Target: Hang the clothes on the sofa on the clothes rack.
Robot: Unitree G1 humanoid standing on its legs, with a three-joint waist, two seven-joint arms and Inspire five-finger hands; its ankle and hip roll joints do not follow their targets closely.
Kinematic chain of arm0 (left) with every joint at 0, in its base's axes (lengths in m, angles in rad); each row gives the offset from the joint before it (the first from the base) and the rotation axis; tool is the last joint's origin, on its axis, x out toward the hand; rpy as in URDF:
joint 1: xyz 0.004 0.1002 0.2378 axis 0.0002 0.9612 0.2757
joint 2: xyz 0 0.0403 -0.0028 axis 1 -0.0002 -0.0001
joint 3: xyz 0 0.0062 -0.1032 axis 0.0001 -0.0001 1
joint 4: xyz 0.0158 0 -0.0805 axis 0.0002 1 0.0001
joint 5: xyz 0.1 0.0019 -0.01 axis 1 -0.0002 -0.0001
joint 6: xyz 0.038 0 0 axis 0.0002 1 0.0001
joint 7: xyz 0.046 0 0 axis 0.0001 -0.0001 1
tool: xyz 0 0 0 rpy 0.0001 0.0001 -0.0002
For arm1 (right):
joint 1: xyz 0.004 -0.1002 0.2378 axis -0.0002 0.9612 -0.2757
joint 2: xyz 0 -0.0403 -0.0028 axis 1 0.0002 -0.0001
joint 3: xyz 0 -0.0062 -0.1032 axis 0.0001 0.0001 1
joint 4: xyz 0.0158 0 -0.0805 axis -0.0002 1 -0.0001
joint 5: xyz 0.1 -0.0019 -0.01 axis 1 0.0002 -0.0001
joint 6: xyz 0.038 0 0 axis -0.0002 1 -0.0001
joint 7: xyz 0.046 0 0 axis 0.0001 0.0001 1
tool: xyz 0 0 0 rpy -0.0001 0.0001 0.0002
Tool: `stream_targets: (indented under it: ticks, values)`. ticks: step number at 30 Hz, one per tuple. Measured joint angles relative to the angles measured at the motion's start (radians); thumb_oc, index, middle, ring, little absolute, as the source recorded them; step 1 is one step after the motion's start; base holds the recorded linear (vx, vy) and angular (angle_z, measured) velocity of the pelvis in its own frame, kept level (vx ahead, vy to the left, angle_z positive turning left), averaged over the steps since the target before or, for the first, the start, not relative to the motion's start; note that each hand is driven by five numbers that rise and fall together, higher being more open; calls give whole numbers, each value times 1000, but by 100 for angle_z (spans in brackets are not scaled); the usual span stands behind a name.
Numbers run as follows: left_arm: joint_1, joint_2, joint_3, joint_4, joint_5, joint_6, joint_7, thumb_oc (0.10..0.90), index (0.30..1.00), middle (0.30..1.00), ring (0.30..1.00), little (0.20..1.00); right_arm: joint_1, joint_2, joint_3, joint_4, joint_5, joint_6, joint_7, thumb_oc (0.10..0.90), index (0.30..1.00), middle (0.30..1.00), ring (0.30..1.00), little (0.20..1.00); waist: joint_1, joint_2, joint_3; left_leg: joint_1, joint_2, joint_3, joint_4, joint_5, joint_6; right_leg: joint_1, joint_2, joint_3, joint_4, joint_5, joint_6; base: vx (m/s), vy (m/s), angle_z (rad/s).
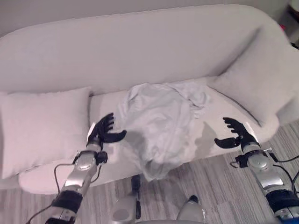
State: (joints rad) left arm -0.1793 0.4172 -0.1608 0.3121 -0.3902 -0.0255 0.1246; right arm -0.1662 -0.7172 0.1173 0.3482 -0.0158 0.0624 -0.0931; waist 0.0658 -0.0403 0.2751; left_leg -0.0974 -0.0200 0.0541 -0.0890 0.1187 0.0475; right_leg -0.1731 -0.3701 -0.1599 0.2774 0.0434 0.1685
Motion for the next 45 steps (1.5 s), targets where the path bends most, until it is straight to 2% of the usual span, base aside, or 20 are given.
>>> stream_targets:
  ticks: [2,3,6,8,11,13,15,16,17,18,20,21,22,23,24,26,27,29,35,45]
  values:
    - [0,-8,1,1,0,-15,14,800,900,900,900,900,-69,-4,26,1,-11,-19,-1,800,900,900,900,900,10,13,17,5,27,1,0,-3,7,-67,112,30,-76,-41,-9,217,6,15]
    - [1,-9,-11,1,0,-14,12,800,900,900,900,900,-91,-4,28,1,-11,-23,-2,800,900,900,900,900,10,2,23,6,19,2,0,-5,10,-95,130,4,-113,-39,-8,243,-23,9]
    - [3,-61,-27,28,0,-10,11,800,900,900,900,900,-155,-5,37,32,-11,-25,-4,800,900,900,900,900,-13,-27,50,13,5,-36,-2,-44,9,-158,243,-15,-324,28,19,277,-58,34]
    - [34,-69,-41,28,0,-8,-7,800,900,900,900,900,-121,-7,36,35,-12,-17,-5,800,900,900,900,900,-42,-76,73,70,-40,-71,-2,-59,-12,-104,230,-10,-368,94,-21,202,-95,79]
    - [131,-87,-32,-14,1,-6,-6,800,900,900,900,900,-62,-6,37,40,-16,-4,-3,800,900,900,900,900,-40,-42,71,131,5,-90,-2,-110,-59,-52,275,-16,-365,195,-75,241,-137,12]
    - [151,-100,-28,-32,2,-3,-13,800,900,900,900,900,-34,-2,16,38,-19,-1,-3,800,900,900,900,900,-45,-13,77,122,34,-85,84,-140,-110,-14,311,-28,-364,162,-139,150,-173,20]
    - [128,-111,-28,-47,3,2,-30,800,900,900,900,900,28,10,-18,33,-19,0,0,800,900,900,900,900,-40,-36,90,-41,-2,-65,447,-152,-150,31,272,-40,-364,138,-177,53,-36,53]
    - [130,-124,-27,-59,3,-4,-26,800,900,900,900,900,43,6,-23,35,-19,-1,-1,800,900,900,900,900,-45,-27,86,-124,25,-26,612,-151,-179,55,268,-52,-368,129,-212,202,107,51]
    - [93,-121,-26,-65,4,-4,-30,800,900,900,900,900,34,7,-40,40,-20,-1,-4,800,900,900,900,900,-47,0,84,-95,59,-16,542,-164,-175,46,279,-60,-368,113,-228,234,161,35]
    - [69,-122,-20,-71,4,-5,-27,800,900,900,900,900,18,8,-37,46,-19,5,-3,800,900,900,900,900,-45,-2,89,-58,89,9,445,-170,-168,36,288,-59,-368,118,-230,248,206,21]
    - [33,-100,0,-86,4,-8,-21,800,900,900,900,900,-58,51,5,75,-20,20,-3,800,900,900,900,900,-40,-16,99,45,132,-45,13,-171,-174,33,326,-20,-368,122,-223,205,250,-42]
    - [24,-84,1,-86,4,-8,-21,800,900,900,900,900,-88,64,26,83,-21,20,-3,800,900,900,900,900,-35,-22,105,17,145,-58,-11,-153,-167,36,346,3,-370,115,-204,182,358,-87]
    - [32,-83,0,-91,4,-6,-17,800,900,900,900,900,-90,90,27,69,-30,19,-5,800,900,900,900,900,-38,-18,105,22,143,-28,-10,-137,-156,39,352,13,-369,95,-171,113,356,-97]
    - [33,-88,-25,-143,4,-6,-21,800,900,900,900,900,-96,123,-3,61,-57,22,-21,800,900,900,900,900,-59,56,95,44,175,-57,-10,-94,-141,-43,351,-87,-234,-20,-155,44,432,-60]
    - [14,-98,-31,-162,5,-11,-26,800,900,900,900,900,-87,122,-3,53,-57,31,-21,800,900,900,900,900,-68,86,107,52,181,-57,-10,-78,-148,-40,355,-86,-257,58,-189,5,464,-69]
    - [-21,-78,-17,-157,5,-11,-14,800,900,900,900,900,-130,155,49,45,-59,46,-20,800,900,900,900,900,-58,70,127,32,94,-25,-10,-84,-102,-82,314,7,-301,133,-157,-7,361,-98]
    - [-66,-88,-19,-87,8,-11,-3,800,900,900,900,900,-162,172,117,41,-58,58,-18,800,900,900,900,900,-62,76,128,28,32,55,-9,-78,-100,-99,243,39,-334,174,-112,-4,218,-75]
    - [-88,-51,-18,-104,28,-12,15,800,900,900,900,900,-145,222,153,41,-59,60,-11,800,900,900,900,900,-53,71,127,13,-46,46,-5,-68,-58,-96,163,35,-367,215,-76,4,211,10]
    - [-149,-7,-20,-120,45,-10,65,800,900,900,900,900,-305,279,180,219,-187,114,-62,800,900,900,900,900,-12,44,133,-9,-51,41,-5,-66,-52,-109,154,36,-368,219,-70,-20,73,10]
    - [-228,-24,-21,-121,87,-11,118,800,900,900,900,900,-337,200,70,109,-296,181,-204,800,900,900,900,900,-71,27,136,-47,-14,30,-5,-56,-62,-140,189,28,-368,219,-70,5,2,1]
